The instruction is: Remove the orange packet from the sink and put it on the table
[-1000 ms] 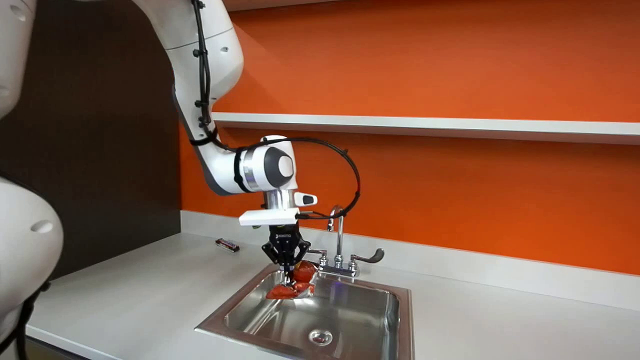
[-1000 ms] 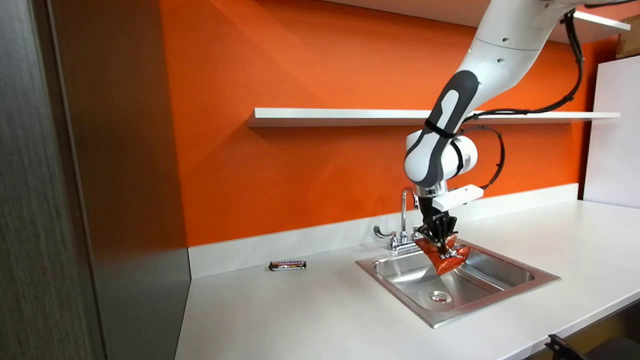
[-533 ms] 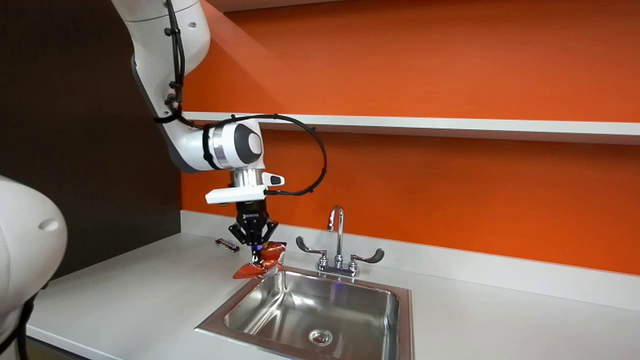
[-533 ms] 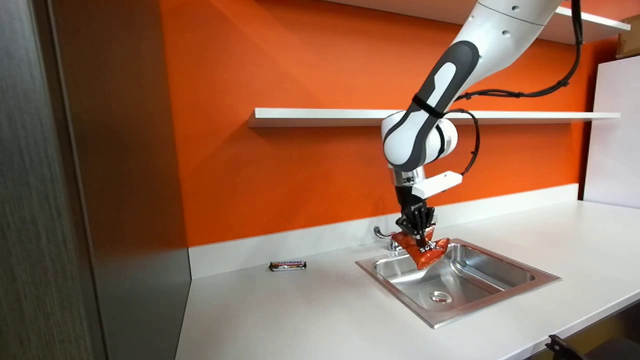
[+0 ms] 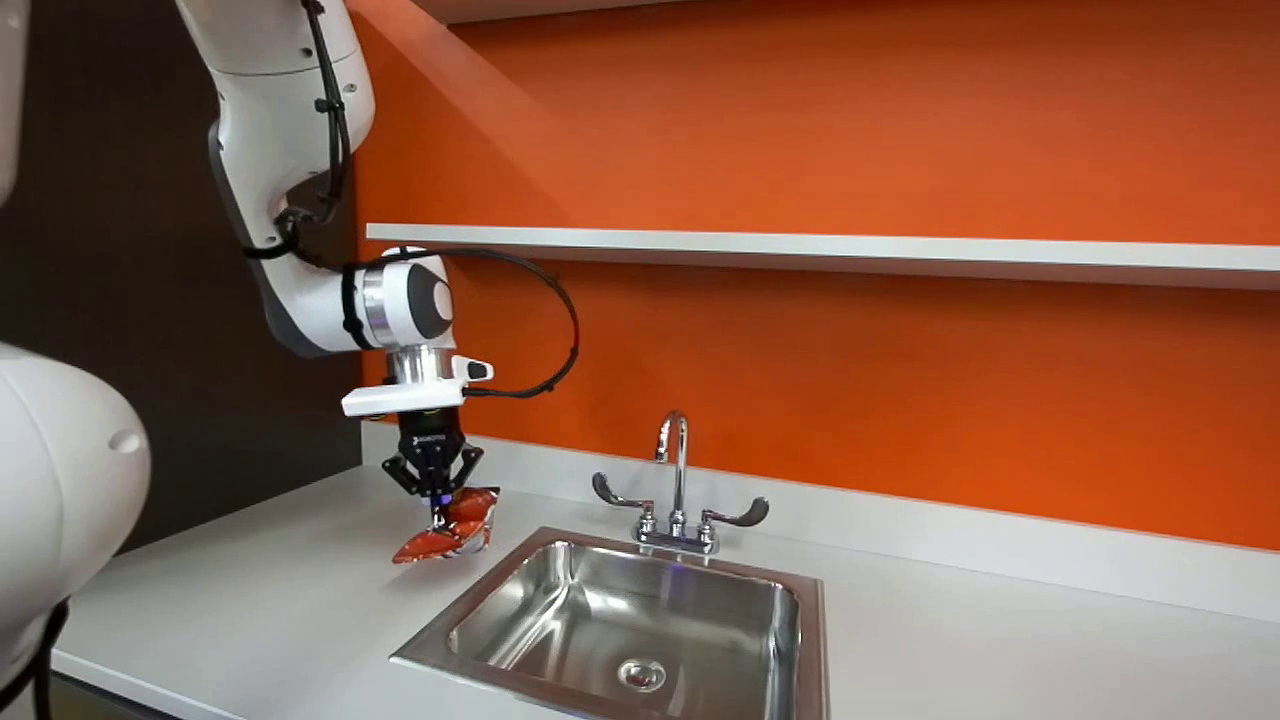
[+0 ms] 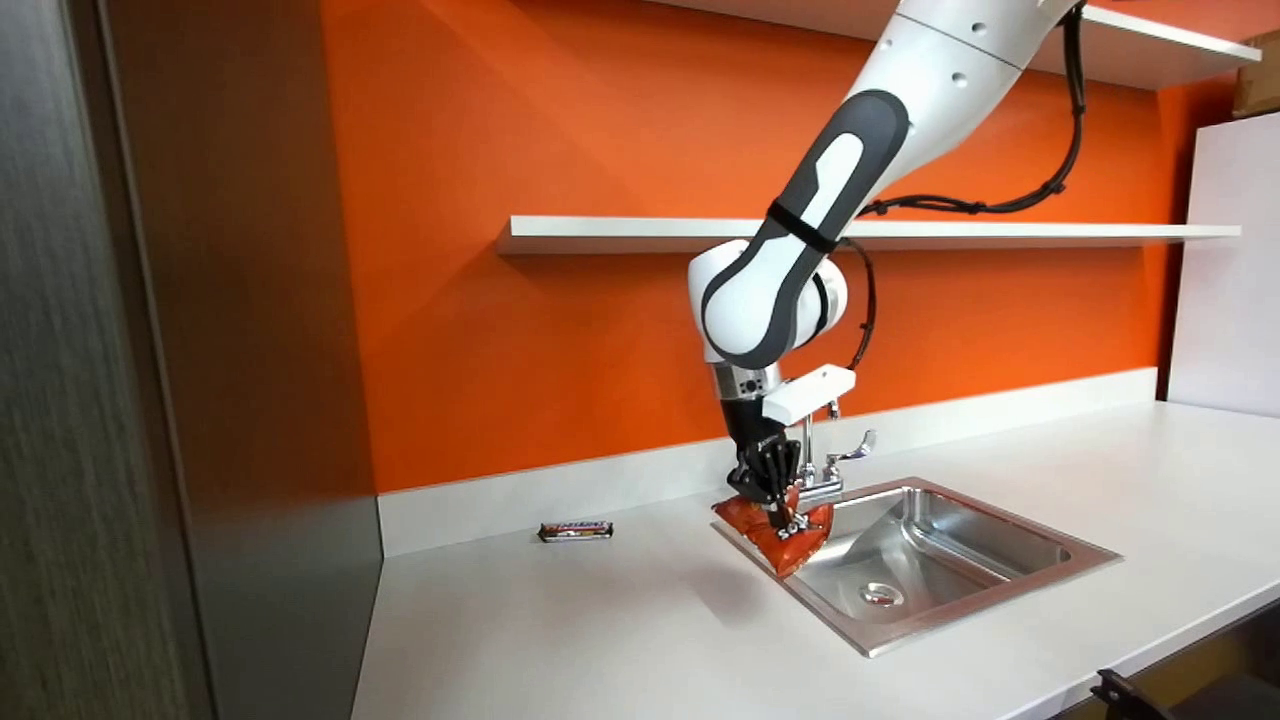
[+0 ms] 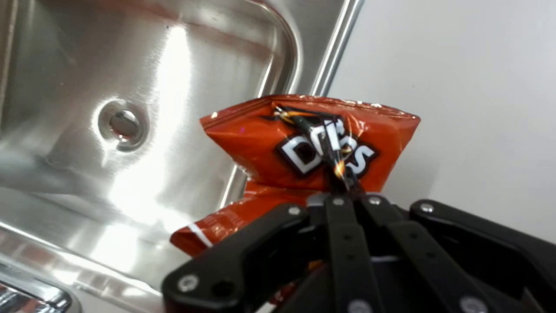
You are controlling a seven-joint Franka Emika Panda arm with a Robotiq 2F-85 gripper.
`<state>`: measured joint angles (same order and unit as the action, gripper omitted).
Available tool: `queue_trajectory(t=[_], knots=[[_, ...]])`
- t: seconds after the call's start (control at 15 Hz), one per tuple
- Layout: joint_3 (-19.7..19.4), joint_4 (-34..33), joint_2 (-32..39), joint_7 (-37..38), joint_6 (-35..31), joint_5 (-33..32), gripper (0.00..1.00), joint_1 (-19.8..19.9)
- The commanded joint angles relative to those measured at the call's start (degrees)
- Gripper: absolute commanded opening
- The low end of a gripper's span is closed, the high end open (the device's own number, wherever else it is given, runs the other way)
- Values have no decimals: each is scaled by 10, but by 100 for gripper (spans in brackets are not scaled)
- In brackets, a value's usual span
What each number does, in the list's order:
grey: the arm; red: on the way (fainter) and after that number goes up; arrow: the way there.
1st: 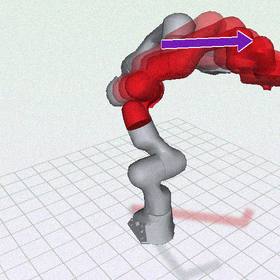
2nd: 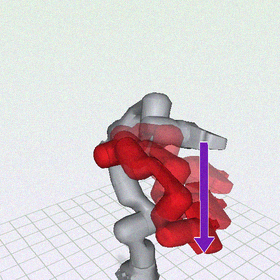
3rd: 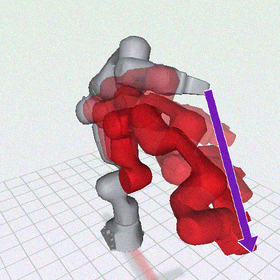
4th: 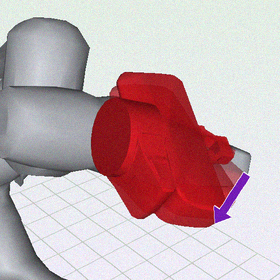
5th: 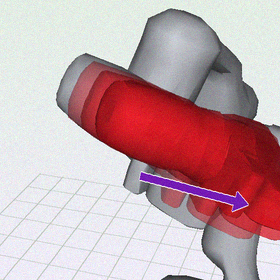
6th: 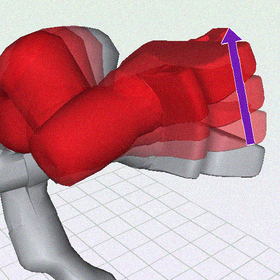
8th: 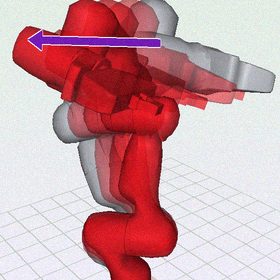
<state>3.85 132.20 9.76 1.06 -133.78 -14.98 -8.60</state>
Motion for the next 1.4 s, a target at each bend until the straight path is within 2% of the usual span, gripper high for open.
queue_trajectory(t=[0.0,0.67,0.73,0.87,1.33], knots=[[16,-39,46,1,5,-5,0,-10],[22,-98,146,-13,-6,-1,0,-33],[21,-103,150,-11,-3,-3,26,-35],[20,-109,152,-10,-2,-3,33,-37],[17,-96,110,-2,9,-1,88,-36]])
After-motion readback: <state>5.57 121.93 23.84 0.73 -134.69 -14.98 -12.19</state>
